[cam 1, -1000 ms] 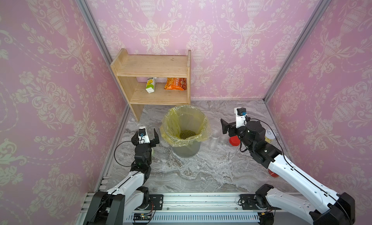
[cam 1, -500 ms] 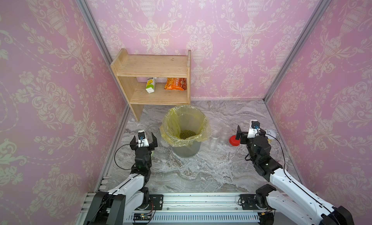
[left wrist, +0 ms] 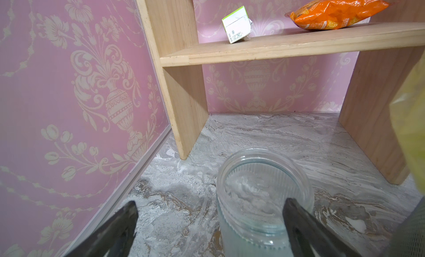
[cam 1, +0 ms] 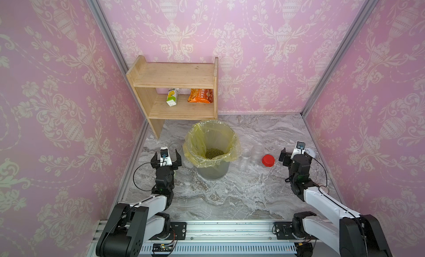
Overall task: Empty moldy mung beans from jars
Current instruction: Reset both arms
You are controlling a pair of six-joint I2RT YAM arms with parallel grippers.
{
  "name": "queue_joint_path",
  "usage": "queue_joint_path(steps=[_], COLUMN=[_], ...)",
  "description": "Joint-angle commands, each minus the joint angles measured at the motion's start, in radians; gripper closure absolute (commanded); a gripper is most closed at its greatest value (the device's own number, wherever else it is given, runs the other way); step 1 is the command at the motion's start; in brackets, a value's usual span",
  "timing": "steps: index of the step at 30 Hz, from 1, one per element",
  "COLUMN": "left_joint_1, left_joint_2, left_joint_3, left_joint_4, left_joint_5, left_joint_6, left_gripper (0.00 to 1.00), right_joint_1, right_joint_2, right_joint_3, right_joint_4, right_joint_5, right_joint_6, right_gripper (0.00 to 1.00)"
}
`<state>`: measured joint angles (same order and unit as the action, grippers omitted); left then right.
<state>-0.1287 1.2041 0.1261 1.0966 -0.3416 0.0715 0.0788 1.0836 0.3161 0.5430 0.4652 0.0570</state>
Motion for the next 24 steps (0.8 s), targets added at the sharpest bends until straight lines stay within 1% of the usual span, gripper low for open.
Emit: queue_joint_path(steps=[1, 2, 5, 8, 12, 16, 18, 21, 24], left_joint_1=[0.001, 0.001, 0.0, 0.001, 0.001, 0.002, 0.001, 0.001, 0.001], left_joint_2=[0.097, 0.128, 0.232, 0.307, 0.374, 0.39, 0.404, 0.42, 0.421], left_joint_3=[0.027, 0.032, 0.032, 0.023, 0.025, 0.025, 0.031, 0.037, 0.035], left_joint_4=[0.012, 0.032, 0.132, 0.227, 0.285, 0.293, 0.292, 0.292, 0.293], left_joint_5=[0.035, 0.041, 0.041, 0.036, 0.046, 0.044, 0.045, 0.044, 0.043], left_joint_6=[0.025, 0.026, 0.025, 0.031, 0.037, 0.03, 0.03, 0.033, 0.031], left_gripper=[0.01, 0.01, 0.01, 0.01, 0.01, 0.01, 0.01, 0.01, 0.01], right_joint_1=[-0.021, -0.027, -0.036, -0.035, -0.033, -0.013, -0.005, 0.014, 0.012], right_joint_2=[0.068, 0.086, 0.159, 0.224, 0.253, 0.267, 0.329, 0.391, 0.375], right_joint_3=[0.017, 0.034, 0.045, 0.071, 0.103, 0.107, 0.108, 0.173, 0.138], right_joint_4=[0.073, 0.042, 0.085, 0.083, 0.054, 0.071, 0.142, 0.083, 0.13], right_joint_5=[-0.061, -0.071, -0.135, -0.152, -0.166, -0.182, -0.199, -0.163, -0.174], right_joint_6=[0.029, 0.047, 0.045, 0.035, 0.028, 0.002, 0.0, -0.007, -0.008], right_gripper=[0.0, 0.0, 0.0, 0.0, 0.0, 0.0, 0.0, 0.0, 0.0])
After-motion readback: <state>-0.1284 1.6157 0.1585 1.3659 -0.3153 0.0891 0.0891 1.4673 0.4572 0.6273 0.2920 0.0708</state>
